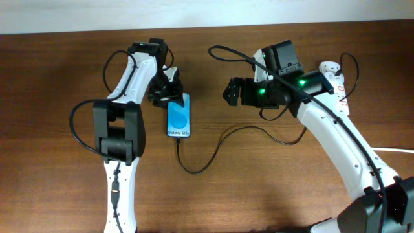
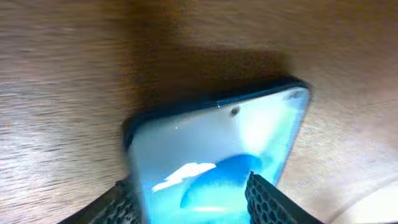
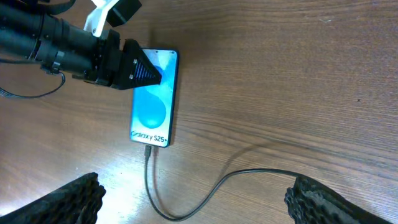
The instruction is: Plug charger to phone and switch on socket
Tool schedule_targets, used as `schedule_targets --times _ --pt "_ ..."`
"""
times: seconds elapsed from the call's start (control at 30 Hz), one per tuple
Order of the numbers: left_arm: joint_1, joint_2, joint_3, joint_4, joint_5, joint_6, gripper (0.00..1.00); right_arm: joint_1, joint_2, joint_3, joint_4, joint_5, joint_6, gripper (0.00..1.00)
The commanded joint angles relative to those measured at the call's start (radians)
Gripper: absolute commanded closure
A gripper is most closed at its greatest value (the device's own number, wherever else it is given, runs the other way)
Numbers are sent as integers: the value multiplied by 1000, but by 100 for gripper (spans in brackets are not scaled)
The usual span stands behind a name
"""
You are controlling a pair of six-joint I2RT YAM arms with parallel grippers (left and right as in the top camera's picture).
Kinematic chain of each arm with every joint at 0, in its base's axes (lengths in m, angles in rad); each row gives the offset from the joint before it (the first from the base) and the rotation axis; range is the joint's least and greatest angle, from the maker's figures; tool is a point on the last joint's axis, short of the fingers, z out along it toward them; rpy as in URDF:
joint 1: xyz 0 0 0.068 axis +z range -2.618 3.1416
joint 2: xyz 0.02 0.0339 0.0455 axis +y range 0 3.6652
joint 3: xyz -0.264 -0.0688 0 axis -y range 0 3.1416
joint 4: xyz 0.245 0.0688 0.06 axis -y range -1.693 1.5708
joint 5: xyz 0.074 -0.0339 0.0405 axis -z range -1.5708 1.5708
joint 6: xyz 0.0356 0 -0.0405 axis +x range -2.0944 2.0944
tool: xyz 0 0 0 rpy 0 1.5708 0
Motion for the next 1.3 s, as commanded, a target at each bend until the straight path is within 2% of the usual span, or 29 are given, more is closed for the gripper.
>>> schedule_targets --times 0.0,0.13,0.17,0.2,0.43,0.47,0.6,0.67,0.7,0.73,0.77,0.87,0.93,0.97,1.07,1.1,1.13,1.23,1.27 --pt "6 4 1 2 -124 -13 41 -3 -8 17 -2 12 6 1" --pt "6 4 3 3 -167 -13 41 -3 -8 17 -5 12 6 1" --pt "6 4 13 -3 -167 -13 35 -3 -8 17 -5 12 6 1" --pt "6 4 43 -22 -167 -13 34 -3 -8 17 -8 12 6 1" --pt "15 4 838 -372 -167 -13 30 -4 -46 21 -16 4 -50 2" --pt "23 -8 904 -372 -163 -13 27 -5 -68 24 -16 5 -59 1" --pt "23 -157 933 -372 -163 -6 26 -5 -174 80 -95 92 -102 1" --pt "23 -254 929 -372 -147 -5 14 -5 -216 80 -97 116 -128 2" --pt "23 -285 928 -372 -141 -5 13 -5 -221 80 -102 116 -128 1" --pt "23 -329 921 -372 -141 -5 5 -5 -223 80 -106 116 -128 1" --pt "23 -365 900 -372 -141 -5 0 -5 -223 80 -107 117 -128 1" --pt "23 -521 694 -372 -172 -5 0 -5 -223 80 -107 116 -128 1" --pt "23 -619 502 -372 -257 -7 3 -5 -223 80 -107 117 -128 1" --pt "23 -656 410 -371 -302 -33 9 -5 -223 80 -105 117 -129 1" --pt "23 -724 172 -304 -362 -109 9 -5 -223 80 -105 117 -155 1" --pt "22 -774 9 -194 -361 -109 9 -5 -222 80 -105 137 -154 1" --pt "18 -802 -82 -131 -361 -109 9 -5 -222 80 -105 156 -154 1" --pt "-1 -958 -585 274 -360 -105 8 -5 -220 80 -105 195 -154 1" --pt "-1 -978 -673 356 -360 -105 8 -5 -220 80 -105 195 -154 1"
